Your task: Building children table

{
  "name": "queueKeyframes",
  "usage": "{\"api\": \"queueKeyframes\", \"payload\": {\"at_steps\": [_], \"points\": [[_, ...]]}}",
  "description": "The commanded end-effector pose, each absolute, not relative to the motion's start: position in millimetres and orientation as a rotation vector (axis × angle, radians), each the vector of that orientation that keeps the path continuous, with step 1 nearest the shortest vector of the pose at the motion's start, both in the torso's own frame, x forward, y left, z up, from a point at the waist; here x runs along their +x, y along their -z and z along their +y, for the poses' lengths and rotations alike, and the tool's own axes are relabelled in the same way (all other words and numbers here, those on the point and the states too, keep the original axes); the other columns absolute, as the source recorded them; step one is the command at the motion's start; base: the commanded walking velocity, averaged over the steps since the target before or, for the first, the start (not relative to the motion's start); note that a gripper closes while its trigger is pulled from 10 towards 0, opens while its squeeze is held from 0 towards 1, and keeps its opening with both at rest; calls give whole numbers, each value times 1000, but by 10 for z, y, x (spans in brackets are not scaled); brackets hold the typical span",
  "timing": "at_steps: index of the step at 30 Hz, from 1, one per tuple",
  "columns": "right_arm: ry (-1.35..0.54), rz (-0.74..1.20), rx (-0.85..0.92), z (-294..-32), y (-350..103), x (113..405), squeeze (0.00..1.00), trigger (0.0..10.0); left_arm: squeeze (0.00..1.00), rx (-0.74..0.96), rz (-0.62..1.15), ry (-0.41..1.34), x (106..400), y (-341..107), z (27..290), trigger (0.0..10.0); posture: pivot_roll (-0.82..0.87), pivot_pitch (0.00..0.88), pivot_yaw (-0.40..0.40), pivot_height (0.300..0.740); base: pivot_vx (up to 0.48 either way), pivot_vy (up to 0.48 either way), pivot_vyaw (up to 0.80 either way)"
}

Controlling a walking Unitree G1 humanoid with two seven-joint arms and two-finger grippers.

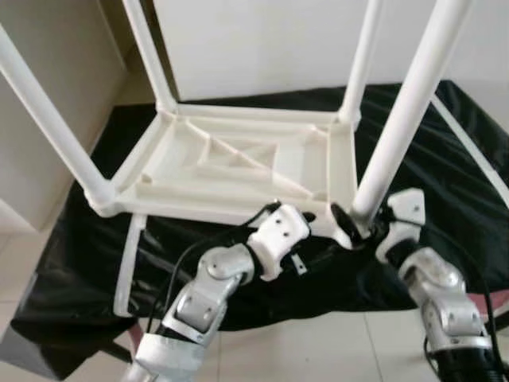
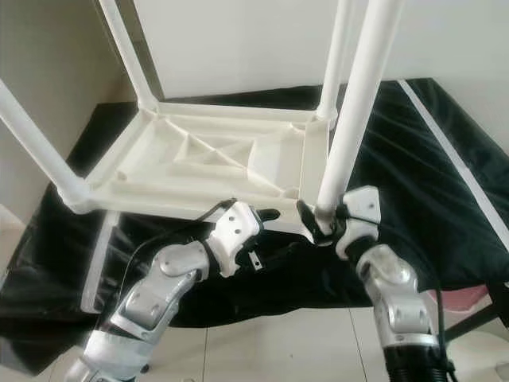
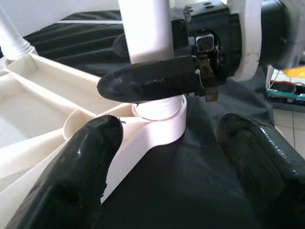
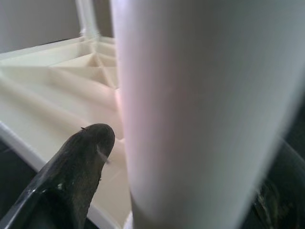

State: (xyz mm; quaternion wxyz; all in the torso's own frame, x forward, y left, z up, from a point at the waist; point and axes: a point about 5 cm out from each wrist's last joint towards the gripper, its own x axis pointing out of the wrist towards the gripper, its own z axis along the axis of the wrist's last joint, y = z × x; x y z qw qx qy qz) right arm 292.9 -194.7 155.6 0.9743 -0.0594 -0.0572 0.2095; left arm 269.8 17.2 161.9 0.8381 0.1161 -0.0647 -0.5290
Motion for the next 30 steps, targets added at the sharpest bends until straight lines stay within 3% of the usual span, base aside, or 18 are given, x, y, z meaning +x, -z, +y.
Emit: {"api": "queueKeyframes", "payload": {"at_steps": [1, 3, 4, 6, 7, 18, 19, 20, 21, 28, 30], "points": [[-466, -87, -128, -1937, -1496, 2953, 0, 10000, 0, 250, -125, 1125, 2698, -1598, 187, 10000, -62, 57, 65, 740, 0, 0, 0], [-491, -77, -147, -1941, -1486, 3001, 0, 10000, 0, 257, -125, 1122, 2714, -1594, 201, 10000, -68, 52, 63, 740, 0, 0, 0], [-500, -74, -143, -1942, -1477, 3006, 0, 6431, 0, 258, -125, 1120, 2722, -1594, 206, 10000, -69, 49, 62, 740, 0, 0, 0], [-513, -69, -142, -1938, -1465, 3007, 0, 6431, 0, 262, -126, 1116, 2733, -1596, 211, 10000, -70, 48, 62, 740, 0, 0, 0], [-538, -56, -144, -1929, -1435, 2995, 0, 0, 0, 263, -128, 1112, 2744, -1606, 210, 10000, -68, 46, 60, 740, 0, 0, 0], [-566, -30, -123, -1942, -1304, 2921, 0, 0, 0, 259, -128, 1118, 2711, -1594, 203, 10000, -74, 47, 62, 740, 0, 0, 0], [-551, -28, -124, -1952, -1301, 2918, 0, 7176, 0, 258, -127, 1119, 2709, -1593, 207, 10000, -75, 48, 63, 740, 0, 0, 0], [-551, -28, -124, -1952, -1301, 2918, 0, 7176, 0, 258, -127, 1119, 2709, -1593, 207, 10000, -75, 48, 63, 740, 0, 0, 0], [-527, -25, -118, -1965, -1298, 2914, 0, 10000, 0, 257, -125, 1120, 2707, -1589, 210, 10000, -77, 50, 64, 740, 0, 0, 0], [-432, -34, -104, -1983, -1316, 2931, 0, 10000, 0, 255, -115, 1125, 2694, -1562, 223, 10000, -82, 50, 69, 740, 0, 0, 0], [-266, -43, -87, -1972, -1336, 2930, 0, 10000, 0, 262, -99, 1128, 2689, -1519, 260, 10000, -91, 46, 75, 740, 0, 0, 0]]}}
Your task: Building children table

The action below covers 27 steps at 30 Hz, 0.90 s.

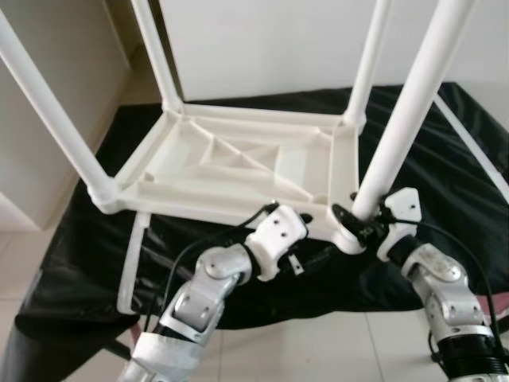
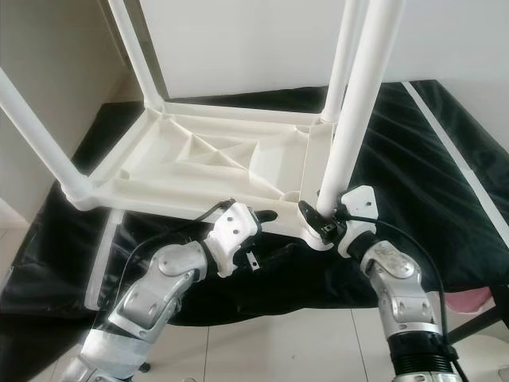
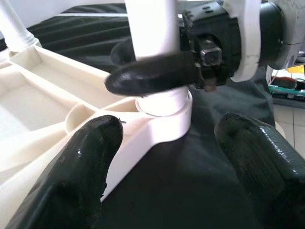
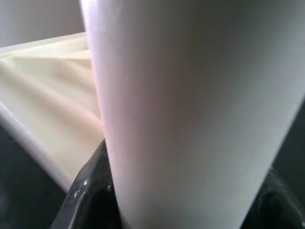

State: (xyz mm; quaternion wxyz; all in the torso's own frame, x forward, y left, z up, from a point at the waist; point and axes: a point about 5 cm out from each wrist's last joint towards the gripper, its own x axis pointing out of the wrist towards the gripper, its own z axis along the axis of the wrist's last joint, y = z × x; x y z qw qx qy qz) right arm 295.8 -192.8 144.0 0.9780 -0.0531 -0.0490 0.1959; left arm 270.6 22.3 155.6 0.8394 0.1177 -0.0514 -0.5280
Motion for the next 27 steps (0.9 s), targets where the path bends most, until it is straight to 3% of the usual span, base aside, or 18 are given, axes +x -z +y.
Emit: {"api": "queueKeyframes", "payload": {"at_steps": [1, 10, 12, 17, 19, 27], "points": [[-232, -46, -92, -1963, -1339, 2920, 0, 10000, 0, 263, -97, 1126, 2694, -1515, 268, 10000, -91, 46, 75, 740, 0, 0, 0], [25, -2, 3, -1925, -1231, 2857, 0, 10000, 0, 265, -100, 1107, 2735, -1529, 295, 10000, -92, 39, 78, 740, 0, 0, 0], [181, 33, 80, -1858, -1163, 2842, 0, 10000, 0, 254, -127, 1060, 2791, -1573, 305, 10000, -89, 36, 82, 740, 0, 0, 0], [325, 35, 176, -1691, -1183, 2884, 0, 10000, 0, 234, -178, 1003, 2867, -1656, 309, 10000, -85, 25, 87, 740, 0, 0, 0], [321, 30, 213, -1565, -1229, 2919, 0, 10000, 0, 253, -178, 1017, 2865, -1654, 311, 10000, -85, 25, 87, 740, 0, 0, 0], [283, -5, 188, -1553, -1274, 2880, 0, 10000, 0, 254, -188, 1003, 2881, -1663, 332, 10000, -90, 19, 94, 740, 0, 0, 0]]}}
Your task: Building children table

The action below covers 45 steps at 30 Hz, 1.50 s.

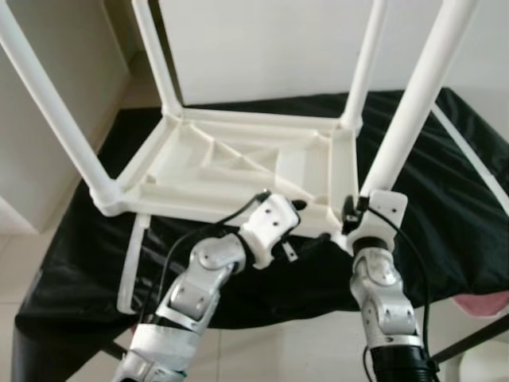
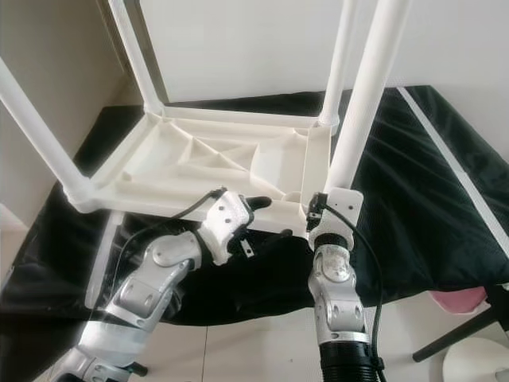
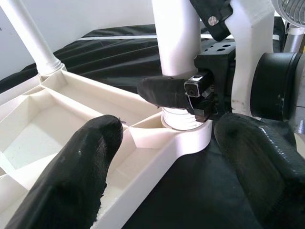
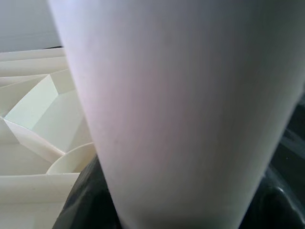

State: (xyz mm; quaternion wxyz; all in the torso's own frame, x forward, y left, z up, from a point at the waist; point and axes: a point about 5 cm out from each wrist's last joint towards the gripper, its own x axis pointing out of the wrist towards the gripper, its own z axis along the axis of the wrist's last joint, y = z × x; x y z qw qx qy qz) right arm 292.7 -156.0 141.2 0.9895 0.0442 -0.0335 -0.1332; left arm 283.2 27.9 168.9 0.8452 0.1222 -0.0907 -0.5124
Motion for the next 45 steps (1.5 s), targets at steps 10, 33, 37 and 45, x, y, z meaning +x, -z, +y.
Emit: {"api": "queueKeyframes", "payload": {"at_steps": [10, 33, 37, 45], "points": [[297, 5, 183, -1515, -1302, 2887, 0, 10000, 0, 287, -192, 963, 2895, -1606, 360, 10000, -93, 18, 92, 740, 0, 0, 0], [-56, -145, 36, -1762, -1452, 2602, 0, 10000, 0, 237, -215, 905, 2973, -1661, 402, 10000, -134, 54, 90, 740, 0, 0, 0], [-101, -140, 10, -1857, -1468, 2617, 0, 10000, 0, 249, -217, 891, 3005, -1669, 441, 10000, -134, 54, 88, 740, 0, 0, 0], [-381, -109, -109, -1977, -1514, 2785, 0, 10000, 0, 252, -229, 969, 2917, -1692, 402, 10000, -108, 55, 65, 740, 0, 0, 0]]}}
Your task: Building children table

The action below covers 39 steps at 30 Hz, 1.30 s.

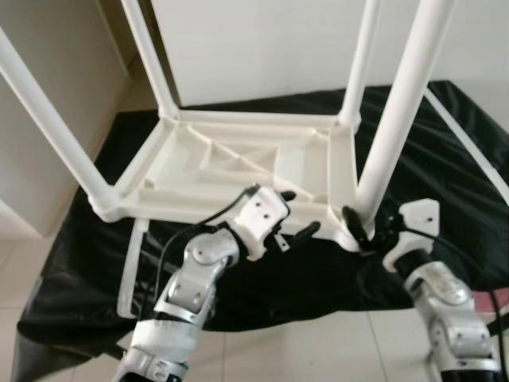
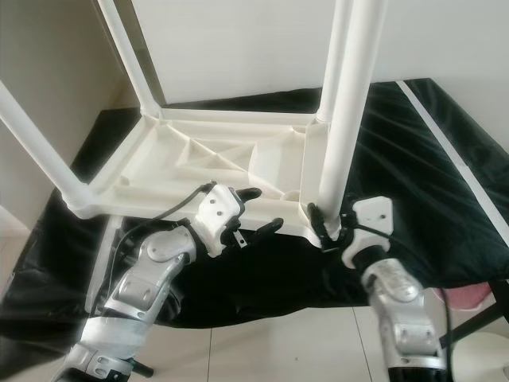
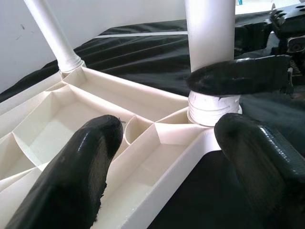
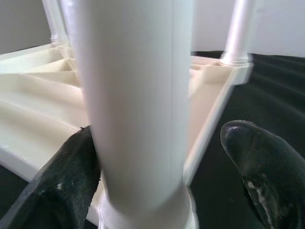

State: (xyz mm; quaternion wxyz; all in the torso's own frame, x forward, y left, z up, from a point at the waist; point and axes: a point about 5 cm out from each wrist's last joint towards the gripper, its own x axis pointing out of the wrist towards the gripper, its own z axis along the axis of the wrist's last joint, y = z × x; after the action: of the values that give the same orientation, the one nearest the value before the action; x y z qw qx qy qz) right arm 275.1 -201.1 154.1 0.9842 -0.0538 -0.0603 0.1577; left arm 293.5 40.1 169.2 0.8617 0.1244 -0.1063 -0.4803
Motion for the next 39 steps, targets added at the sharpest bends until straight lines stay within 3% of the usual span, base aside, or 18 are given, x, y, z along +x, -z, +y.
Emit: {"api": "queueKeyframes", "payload": {"at_steps": [1, 6, 7, 9, 10, 23, 24, 35, 38, 39], "points": [[-405, -108, -116, -1969, -1518, 2799, 0, 10000, 0, 248, -228, 976, 2907, -1690, 395, 10000, -108, 55, 65, 740, 0, 0, 0], [-529, -84, -154, -1866, -1486, 2950, 0, 10000, 0, 236, -227, 989, 2868, -1678, 331, 10000, -98, 52, 62, 740, 0, 0, 0], [-563, -77, -152, -1833, -1479, 2984, 0, 4510, 0, 233, -228, 989, 2867, -1683, 319, 10000, -92, 53, 60, 740, 0, 0, 0], [-563, -77, -152, -1833, -1479, 2984, 0, 4510, 0, 233, -228, 989, 2867, -1683, 319, 10000, -92, 53, 60, 740, 0, 0, 0], [-590, -71, -164, -1805, -1470, 3013, 0, 0, 0, 229, -230, 987, 2871, -1691, 312, 10000, -84, 53, 58, 740, 0, 0, 0], [-639, 19, -148, -1937, -1290, 2988, 0, 0, 0, 213, -241, 946, 2885, -1729, 350, 10000, -62, 55, 36, 740, 0, 0, 0], [-619, 17, -138, -1948, -1294, 2989, 0, 10000, 0, 212, -240, 945, 2884, -1729, 351, 10000, -63, 56, 37, 740, 0, 0, 0], [-387, -31, -69, -1898, -1362, 2988, 0, 10000, 0, 205, -226, 951, 2887, -1720, 344, 10000, -74, 60, 45, 740, 0, 0, 0], [-274, -38, -38, -1840, -1366, 2963, 0, 10000, 0, 205, -212, 960, 2884, -1704, 341, 10000, -79, 62, 47, 740, 0, 0, 0], [-138, -23, 6, -1776, -1341, 2943, 0, 10000, 0, 184, -186, 976, 2879, -1686, 330, 10000, -79, 62, 47, 740, 0, 0, 0]]}}
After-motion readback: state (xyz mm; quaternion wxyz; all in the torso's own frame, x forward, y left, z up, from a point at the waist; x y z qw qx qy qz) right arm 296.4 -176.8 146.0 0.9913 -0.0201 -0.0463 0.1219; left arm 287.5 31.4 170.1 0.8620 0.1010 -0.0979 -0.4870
